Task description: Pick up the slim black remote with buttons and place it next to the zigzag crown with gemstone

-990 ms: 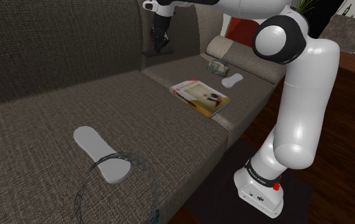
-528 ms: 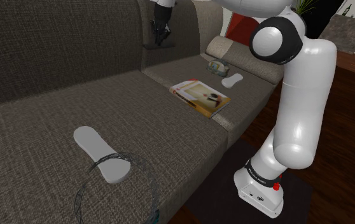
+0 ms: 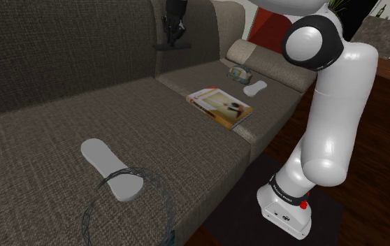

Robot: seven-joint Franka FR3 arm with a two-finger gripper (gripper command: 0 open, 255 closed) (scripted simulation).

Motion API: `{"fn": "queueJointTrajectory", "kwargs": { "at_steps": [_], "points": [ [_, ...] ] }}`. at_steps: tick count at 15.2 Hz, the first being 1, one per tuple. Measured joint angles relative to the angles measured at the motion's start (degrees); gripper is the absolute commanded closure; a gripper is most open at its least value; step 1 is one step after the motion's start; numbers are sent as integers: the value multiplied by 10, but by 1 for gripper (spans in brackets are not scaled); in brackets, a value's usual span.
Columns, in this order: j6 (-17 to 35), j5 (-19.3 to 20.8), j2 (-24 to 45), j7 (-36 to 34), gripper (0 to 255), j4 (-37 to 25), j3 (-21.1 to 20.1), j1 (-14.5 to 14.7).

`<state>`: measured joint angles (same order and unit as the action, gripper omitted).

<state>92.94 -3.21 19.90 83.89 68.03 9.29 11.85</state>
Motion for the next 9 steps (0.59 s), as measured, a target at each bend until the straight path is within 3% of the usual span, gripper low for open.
{"fn": "queueJointTrajectory", "kwargs": {
  "at_steps": [9],
  "points": [
    [33,32,-99,-110,255,131,-36,80]
  ]
}}
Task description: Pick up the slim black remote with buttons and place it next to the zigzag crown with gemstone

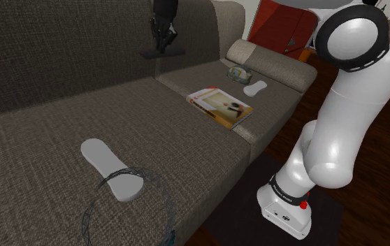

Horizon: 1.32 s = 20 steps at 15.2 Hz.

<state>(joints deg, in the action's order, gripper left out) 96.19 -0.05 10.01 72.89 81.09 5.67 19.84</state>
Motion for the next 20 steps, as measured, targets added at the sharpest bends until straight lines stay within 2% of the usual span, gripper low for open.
{"fn": "queueJointTrajectory", "kwargs": {
  "at_steps": [6,13,20],
  "points": [
    [15,14,-32,-81,255,49,-33,48],
    [15,26,-47,-173,255,66,-72,100],
    [5,40,-21,-265,255,36,-112,152]
  ]
}}
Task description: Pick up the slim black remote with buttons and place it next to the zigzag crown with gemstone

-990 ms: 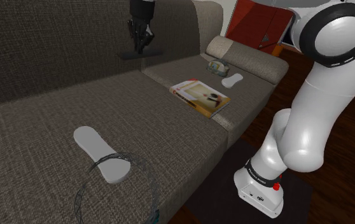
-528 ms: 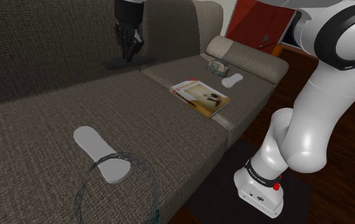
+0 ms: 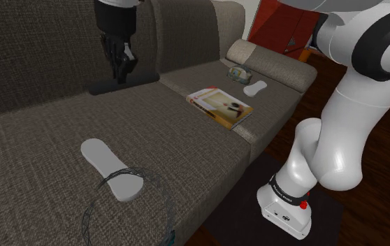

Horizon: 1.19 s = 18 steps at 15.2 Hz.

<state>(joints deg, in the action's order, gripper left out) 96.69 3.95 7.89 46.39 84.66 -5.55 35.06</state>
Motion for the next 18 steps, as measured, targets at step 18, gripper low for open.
{"fn": "queueJointTrajectory", "kwargs": {
  "at_steps": [18],
  "points": [
    [107,5,0,-34,255,109,-10,14]
  ]
}}
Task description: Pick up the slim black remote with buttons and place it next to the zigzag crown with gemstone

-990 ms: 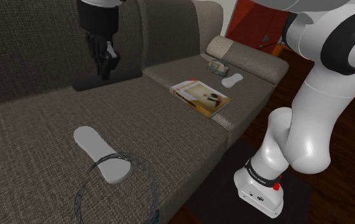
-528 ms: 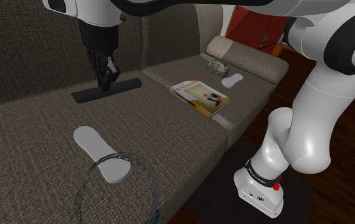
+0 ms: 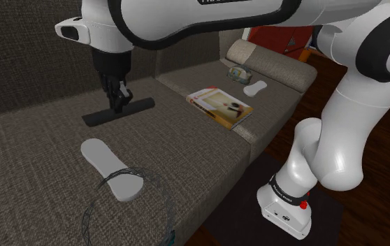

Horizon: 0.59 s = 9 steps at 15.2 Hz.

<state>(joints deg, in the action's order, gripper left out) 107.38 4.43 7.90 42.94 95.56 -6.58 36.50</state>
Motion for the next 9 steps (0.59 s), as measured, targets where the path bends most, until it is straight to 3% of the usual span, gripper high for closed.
{"fn": "queueJointTrajectory", "kwargs": {
  "at_steps": [9],
  "points": [
    [69,3,5,-6,255,64,0,0]
  ]
}}
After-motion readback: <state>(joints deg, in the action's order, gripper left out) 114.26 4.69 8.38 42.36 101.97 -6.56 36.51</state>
